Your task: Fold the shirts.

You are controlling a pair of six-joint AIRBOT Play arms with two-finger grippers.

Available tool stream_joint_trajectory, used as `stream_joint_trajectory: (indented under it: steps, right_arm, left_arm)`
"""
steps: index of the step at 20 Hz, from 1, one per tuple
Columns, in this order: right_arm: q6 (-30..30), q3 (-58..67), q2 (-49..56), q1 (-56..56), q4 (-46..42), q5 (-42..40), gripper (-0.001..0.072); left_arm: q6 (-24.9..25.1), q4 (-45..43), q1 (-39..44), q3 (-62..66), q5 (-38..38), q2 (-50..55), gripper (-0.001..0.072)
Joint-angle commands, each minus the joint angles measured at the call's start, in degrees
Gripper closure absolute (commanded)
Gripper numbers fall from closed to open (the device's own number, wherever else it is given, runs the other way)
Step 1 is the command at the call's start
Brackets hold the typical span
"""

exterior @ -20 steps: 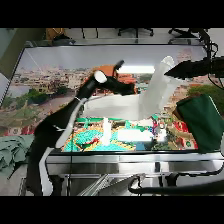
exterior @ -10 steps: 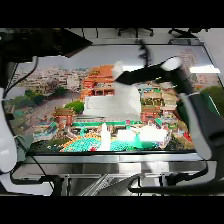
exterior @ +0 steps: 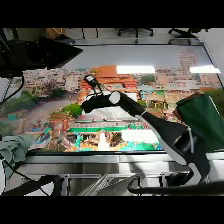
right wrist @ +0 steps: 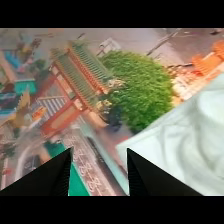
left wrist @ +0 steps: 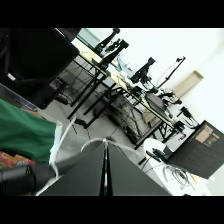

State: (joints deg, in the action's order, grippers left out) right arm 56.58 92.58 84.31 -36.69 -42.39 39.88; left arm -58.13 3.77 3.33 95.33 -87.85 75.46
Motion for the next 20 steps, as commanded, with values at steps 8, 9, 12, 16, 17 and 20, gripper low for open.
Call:
stream_joint_trajectory:
  steps: [8,9,12,16,17,20]
  right_arm:
    - [26.6,-2.1,-10.9,35.4,-20.8,37.6,0.0027]
    - [26.6,-3.6,-10.0,36.6,-20.8,38.6,0.0026]
    - [24.1,-7.6,-7.1,36.5,-17.1,36.9,0.0026]
    - [20.2,-8.3,-1.3,33.7,-8.4,32.1,0.0026]
    - [19.7,-8.3,0.0,32.6,-7.6,30.6,0.0026]
    - [19.7,-8.3,3.8,29.9,-7.2,27.3,0.0026]
  left_arm:
    - [-0.5,1.1,0.2,-1.5,-2.2,-0.8,0.0693]
    - [-0.5,1.1,0.2,-1.5,-2.2,-0.8,0.0693]
    - [-0.5,1.1,0.2,-1.5,-2.2,-0.8,0.0693]
    - [-0.4,0.9,0.2,-1.5,-2.2,-0.8,0.0693]
    - [-0.4,0.9,0.2,-1.5,-2.2,-0.8,0.0693]
    - [-0.4,0.8,0.2,-1.5,-2.2,-0.8,0.0693]
